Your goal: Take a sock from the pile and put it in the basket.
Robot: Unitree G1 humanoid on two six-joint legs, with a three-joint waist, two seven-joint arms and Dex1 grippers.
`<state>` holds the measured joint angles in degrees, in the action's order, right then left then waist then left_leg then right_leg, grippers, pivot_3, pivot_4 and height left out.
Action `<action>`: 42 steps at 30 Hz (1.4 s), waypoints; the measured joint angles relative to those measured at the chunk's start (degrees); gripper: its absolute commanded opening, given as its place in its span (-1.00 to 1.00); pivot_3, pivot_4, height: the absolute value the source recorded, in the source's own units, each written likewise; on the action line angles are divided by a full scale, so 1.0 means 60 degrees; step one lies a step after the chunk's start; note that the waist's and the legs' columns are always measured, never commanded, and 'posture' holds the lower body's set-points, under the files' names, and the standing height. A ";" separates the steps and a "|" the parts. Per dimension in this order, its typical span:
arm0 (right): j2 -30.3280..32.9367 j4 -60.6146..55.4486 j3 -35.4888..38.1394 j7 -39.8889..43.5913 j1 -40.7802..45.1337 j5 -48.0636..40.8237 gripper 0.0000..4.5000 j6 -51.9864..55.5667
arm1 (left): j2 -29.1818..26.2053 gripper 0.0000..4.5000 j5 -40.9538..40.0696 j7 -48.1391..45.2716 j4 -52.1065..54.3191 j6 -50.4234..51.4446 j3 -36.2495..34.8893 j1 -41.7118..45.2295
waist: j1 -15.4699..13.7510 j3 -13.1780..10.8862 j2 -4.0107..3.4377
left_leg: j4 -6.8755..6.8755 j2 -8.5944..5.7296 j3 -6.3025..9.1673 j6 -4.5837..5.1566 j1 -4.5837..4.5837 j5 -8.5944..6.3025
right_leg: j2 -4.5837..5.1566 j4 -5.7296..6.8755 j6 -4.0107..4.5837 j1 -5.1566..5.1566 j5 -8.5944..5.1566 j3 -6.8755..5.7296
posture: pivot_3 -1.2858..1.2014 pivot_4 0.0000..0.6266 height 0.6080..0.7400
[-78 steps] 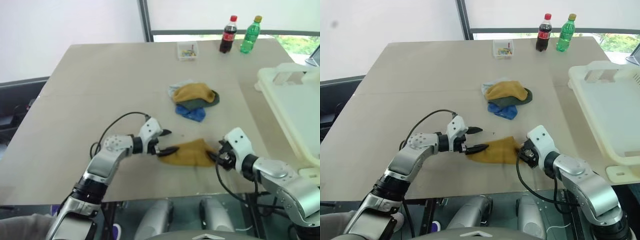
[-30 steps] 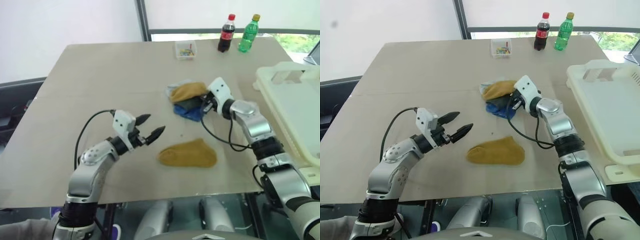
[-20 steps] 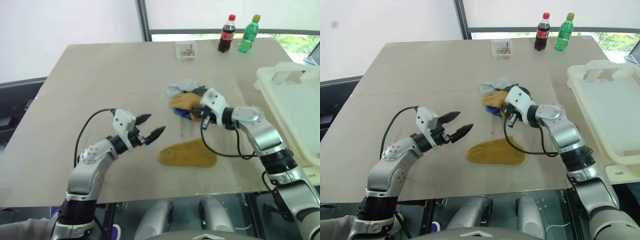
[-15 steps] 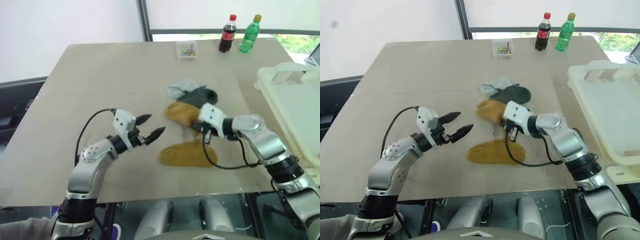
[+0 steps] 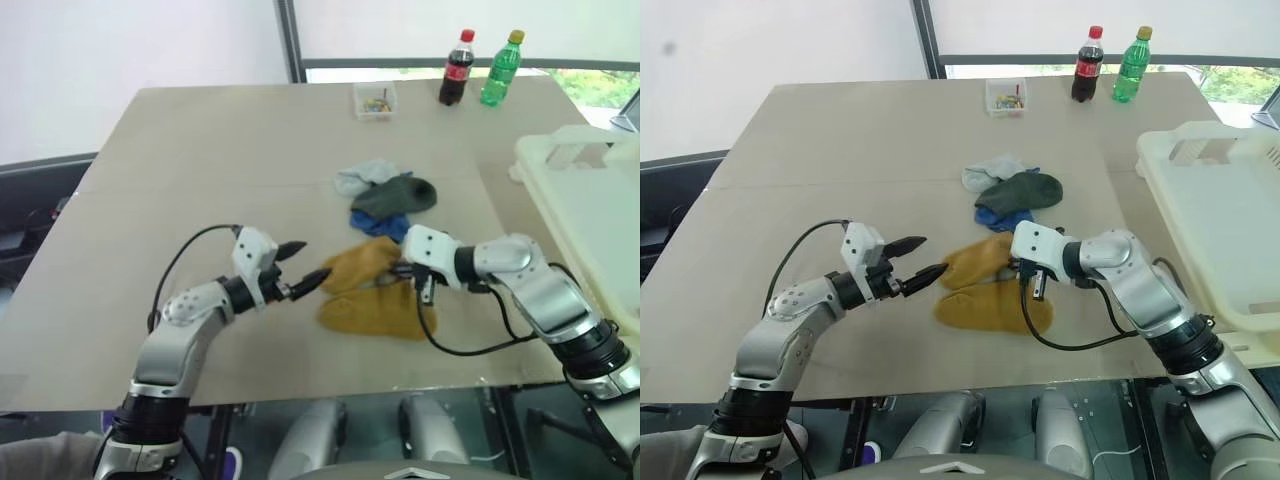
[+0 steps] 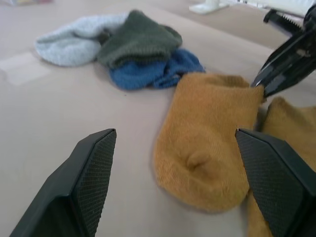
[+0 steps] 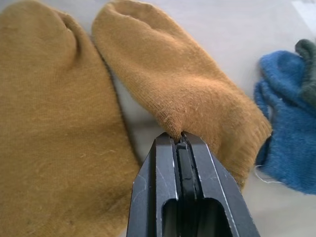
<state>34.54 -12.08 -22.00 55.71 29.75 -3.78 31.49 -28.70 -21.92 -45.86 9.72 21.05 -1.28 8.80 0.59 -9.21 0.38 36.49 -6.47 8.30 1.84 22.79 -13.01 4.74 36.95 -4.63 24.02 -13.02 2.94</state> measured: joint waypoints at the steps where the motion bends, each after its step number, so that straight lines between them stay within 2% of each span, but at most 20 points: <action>1: -0.0071 -0.0122 0.0014 -0.0014 -0.0082 -0.0110 -0.60 0.0146 | -0.0023 0.81 0.0041 0.0003 -0.0051 0.0018 0.0014 0.0014 | 0.0002 0.0000 -0.0001 | 0.0000 0.0000 0.0000 0.0001 0.0000 0.0000 | 0.0001 0.0000 0.0000 0.0001 0.0000 0.0000 | 0.03 -0.52 0.99; 4: -0.0122 -0.0803 0.0146 -0.0225 -0.0498 -0.0360 0.04 0.0647 | -0.0114 0.81 0.0102 -0.0004 -0.0146 0.0133 0.0032 0.0024 | 0.0005 0.0000 0.0000 | -0.0001 0.0000 0.0001 0.0002 0.0001 -0.0001 | 0.0025 0.0000 0.0000 0.0000 0.0000 0.0001 | 0.03 -0.52 0.99; 8: -0.0217 -0.1370 0.0684 -0.0407 -0.0732 -0.0937 0.04 0.1280 | -0.0129 0.81 0.0115 0.0002 -0.0326 0.0338 0.0041 0.0040 | 0.0003 0.0000 0.0000 | 0.0000 -0.0001 0.0002 0.0011 0.0000 -0.0006 | 0.0026 0.0000 -0.0001 -0.0001 0.0000 -0.0003 | 0.03 -0.52 0.99; 10: -0.0437 -0.1758 0.1349 -0.0603 -0.0823 -0.1533 0.04 0.1799 | -0.0129 0.81 0.0164 0.0002 -0.0415 0.0456 0.0149 0.0154 | -0.0007 0.0000 0.0000 | 0.0000 -0.0001 0.0007 0.0031 0.0001 -0.0019 | 0.0025 0.0001 -0.0001 -0.0002 0.0000 -0.0009 | 0.03 -0.52 0.99; 13: -0.0880 -0.1860 0.1972 -0.1291 -0.0811 -0.1874 0.04 0.2320 | -0.0129 0.81 0.0358 0.0003 -0.0650 0.0606 0.0389 0.0341 | -0.0002 0.0002 0.0000 | 0.0000 -0.0003 0.0008 0.0033 -0.0001 -0.0019 | 0.0023 0.0001 -0.0001 -0.0004 0.0000 -0.0010 | 0.03 -0.52 0.99; 18: -0.1081 -0.0897 0.1855 -0.2315 -0.0780 -0.1402 0.04 0.2431 | -0.0056 0.81 0.0615 0.0201 -0.0795 0.0772 0.0656 0.0625 | -0.0004 0.0003 -0.0001 | 0.0000 -0.0008 0.0007 0.0001 -0.0002 0.0000 | 0.0023 0.0003 -0.0001 -0.0005 0.0000 -0.0010 | 0.03 -0.52 0.99; 23: -0.1340 0.0229 0.1387 -0.2765 -0.0531 -0.0969 0.04 0.2419 | 0.0006 0.81 0.0636 0.0384 -0.0781 0.1069 0.0703 0.0750 | 0.0010 0.0005 -0.0003 | 0.0000 -0.0008 0.0004 0.0001 -0.0007 0.0001 | 0.0022 0.0007 -0.0001 -0.0007 0.0000 -0.0008 | 0.03 -0.52 0.99; 25: -0.1343 0.0529 0.1276 -0.2816 -0.0499 -0.0882 -0.19 0.2398 | 0.0007 0.57 0.0635 0.0383 -0.0783 0.1067 0.0700 0.0738 | 0.0012 0.0007 -0.0005 | 0.0001 -0.0009 0.0004 0.0001 -0.0008 0.0001 | 0.0020 0.0007 -0.0001 -0.0007 0.0000 -0.0007 | 0.03 -0.52 0.99; 26: -0.1345 0.0548 0.1226 -0.2798 -0.0456 -0.0883 -0.26 0.2397 | 0.0010 0.54 0.0636 0.0403 -0.0792 0.1073 0.0689 0.0740 | 0.0012 0.0010 -0.0007 | 0.0000 -0.0008 0.0004 0.0001 -0.0010 0.0000 | 0.0020 0.0007 -0.0001 -0.0008 0.0000 -0.0007 | 0.03 -0.52 0.99; 27: -0.1355 0.0556 0.1163 -0.2766 -0.0428 -0.0883 -0.50 0.2390 | 0.0017 0.27 0.0631 0.0420 -0.0809 0.1090 0.0676 0.0740 | 0.0018 0.0012 -0.0006 | 0.0001 -0.0008 0.0005 0.0002 -0.0011 0.0000 | 0.0020 0.0007 -0.0001 -0.0009 0.0000 -0.0007 | 0.03 -0.52 0.99; 29: -0.1355 0.0558 0.1091 -0.2710 -0.0423 -0.0884 -0.85 0.2349 | 0.0058 -0.06 0.0620 0.0419 -0.0842 0.1087 0.0668 0.0727 | 0.0017 0.0014 -0.0006 | 0.0001 -0.0009 0.0005 0.0003 -0.0013 0.0000 | 0.0018 0.0007 -0.0001 -0.0013 0.0000 -0.0008 | 0.03 -0.52 0.99; 30: -0.1359 0.0541 0.1079 -0.2706 -0.0422 -0.0898 -1.00 0.2341 | 0.0124 -0.29 0.0591 0.0392 -0.0876 0.1063 0.0629 0.0717 | 0.0017 0.0014 -0.0006 | 0.0001 -0.0009 0.0005 0.0003 -0.0014 0.0000 | 0.0014 0.0007 -0.0001 -0.0013 0.0000 -0.0008 | 0.03 -0.52 0.99; 33: -0.1360 0.0469 0.1206 -0.2723 -0.0411 -0.1029 -1.00 0.2439 | 0.0346 -0.90 0.0004 0.0058 -0.0959 0.1064 0.0396 0.0547 | 0.0018 0.0012 -0.0005 | 0.0003 -0.0009 0.0006 0.0003 -0.0008 0.0000 | 0.0014 0.0007 -0.0001 -0.0009 0.0000 -0.0008 | 0.03 -0.52 0.99; 42: -0.1305 -0.2185 0.2624 -0.2727 -0.0512 -0.2769 -1.00 0.4325 | -0.0055 -0.90 -0.2068 -0.1284 -0.0380 0.1935 -0.0484 0.0264 | 0.0022 0.0008 -0.0005 | 0.0001 -0.0004 0.0012 0.0037 0.0005 -0.0021 | 0.0026 0.0001 0.0000 -0.0002 0.0000 -0.0015 | 0.03 -0.52 0.99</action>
<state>26.71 -25.19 -6.25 39.35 26.67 -20.39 57.44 -29.03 -34.33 -53.56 7.44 32.66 -4.18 10.38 0.72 -9.17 0.35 36.49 -6.50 8.38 2.06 22.81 -13.14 4.90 36.96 -4.64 24.00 -13.02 2.85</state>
